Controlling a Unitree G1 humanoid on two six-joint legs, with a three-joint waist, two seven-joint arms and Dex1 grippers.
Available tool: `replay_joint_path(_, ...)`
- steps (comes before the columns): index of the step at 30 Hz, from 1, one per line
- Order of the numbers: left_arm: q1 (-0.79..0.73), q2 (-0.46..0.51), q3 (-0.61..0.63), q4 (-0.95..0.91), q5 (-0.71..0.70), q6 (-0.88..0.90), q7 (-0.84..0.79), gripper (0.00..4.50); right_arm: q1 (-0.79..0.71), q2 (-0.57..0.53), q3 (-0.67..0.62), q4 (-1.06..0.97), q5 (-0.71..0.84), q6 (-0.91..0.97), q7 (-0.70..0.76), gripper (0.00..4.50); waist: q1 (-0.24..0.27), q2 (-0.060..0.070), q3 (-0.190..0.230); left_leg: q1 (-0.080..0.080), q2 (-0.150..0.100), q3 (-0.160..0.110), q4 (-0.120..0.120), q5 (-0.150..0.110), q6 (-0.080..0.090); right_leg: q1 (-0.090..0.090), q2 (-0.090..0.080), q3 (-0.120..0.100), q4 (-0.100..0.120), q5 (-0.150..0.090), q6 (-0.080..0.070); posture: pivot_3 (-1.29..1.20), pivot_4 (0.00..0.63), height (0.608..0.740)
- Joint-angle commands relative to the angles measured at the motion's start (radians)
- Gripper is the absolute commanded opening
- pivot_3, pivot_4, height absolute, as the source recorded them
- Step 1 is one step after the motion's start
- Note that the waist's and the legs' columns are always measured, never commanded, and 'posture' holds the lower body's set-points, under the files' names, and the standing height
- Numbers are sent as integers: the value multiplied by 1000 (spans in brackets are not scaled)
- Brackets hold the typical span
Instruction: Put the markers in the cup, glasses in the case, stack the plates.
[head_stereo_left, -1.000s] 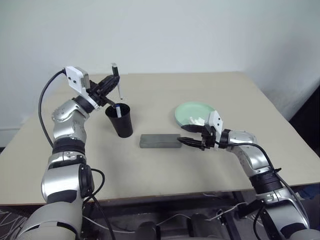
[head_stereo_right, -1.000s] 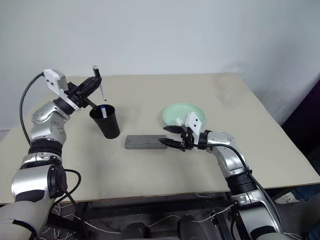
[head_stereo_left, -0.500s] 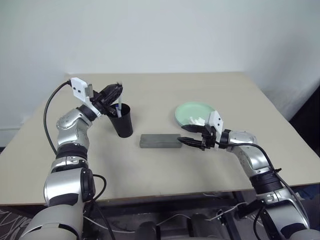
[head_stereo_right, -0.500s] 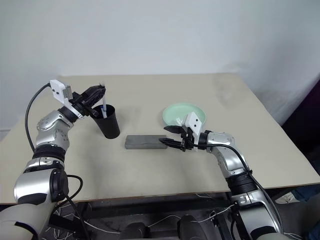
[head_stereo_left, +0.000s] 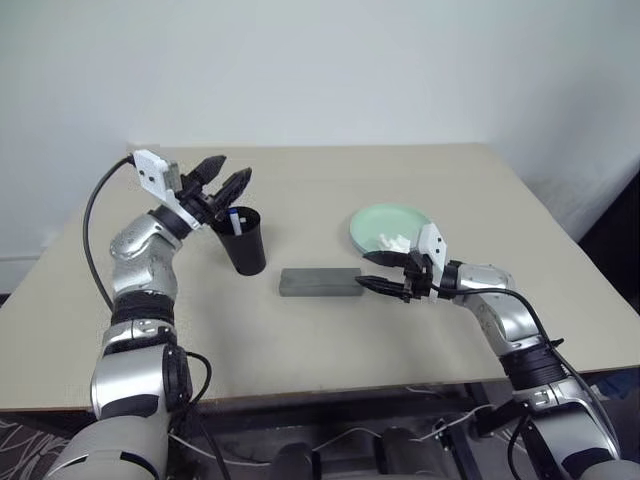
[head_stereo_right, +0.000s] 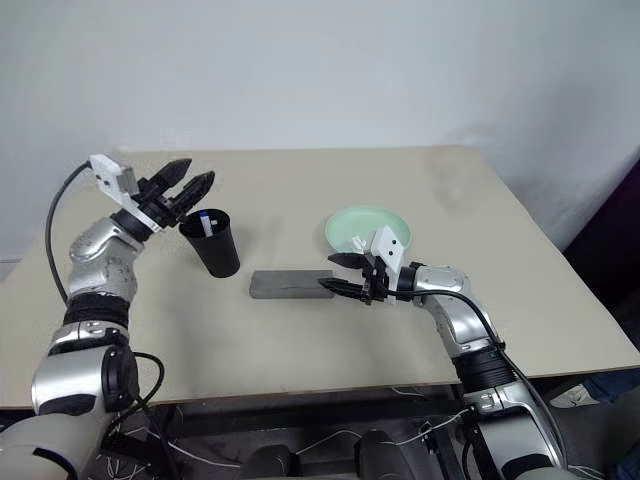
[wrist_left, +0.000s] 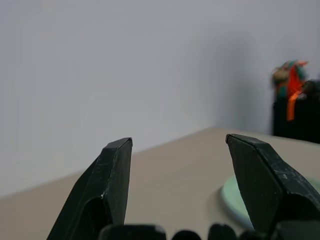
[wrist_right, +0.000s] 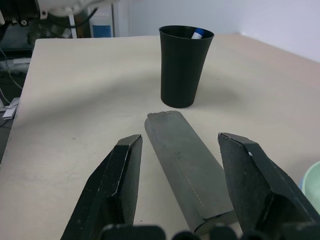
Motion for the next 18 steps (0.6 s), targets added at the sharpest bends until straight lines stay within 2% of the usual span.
replay_joint_path(1,127,23,-31,-302,-69,150,-46,3136,-9,-11,-24,-37,13,1,1,2629,-1,0,0,0,0,0,0,0,0,0,0,0,0,0,0,0,0,737)
replay_joint_path(5,300,28,-29,-515,-80,243,7,3136,-8,-28,-45,-29,21,10,-1,2629,-3,1,0,1,1,0,-1,0,0,0,0,0,1,0,0,0,0,737)
replay_joint_path(10,471,-11,-13,-663,-51,243,116,3136,24,-53,-81,-17,26,26,-12,2629,1,1,0,2,1,-1,0,0,0,1,0,-1,1,0,-1,0,0,737)
replay_joint_path(13,562,-39,-13,-663,3,186,182,3136,69,-69,-98,12,11,15,-26,2629,0,1,0,2,1,0,0,0,0,2,-1,-1,0,0,-1,0,0,737)
replay_joint_path(18,609,-76,-6,-604,76,81,277,3136,69,-101,-143,126,-10,-49,-45,2629,1,1,0,2,1,1,0,0,-1,1,-1,-1,0,0,-2,0,0,737)
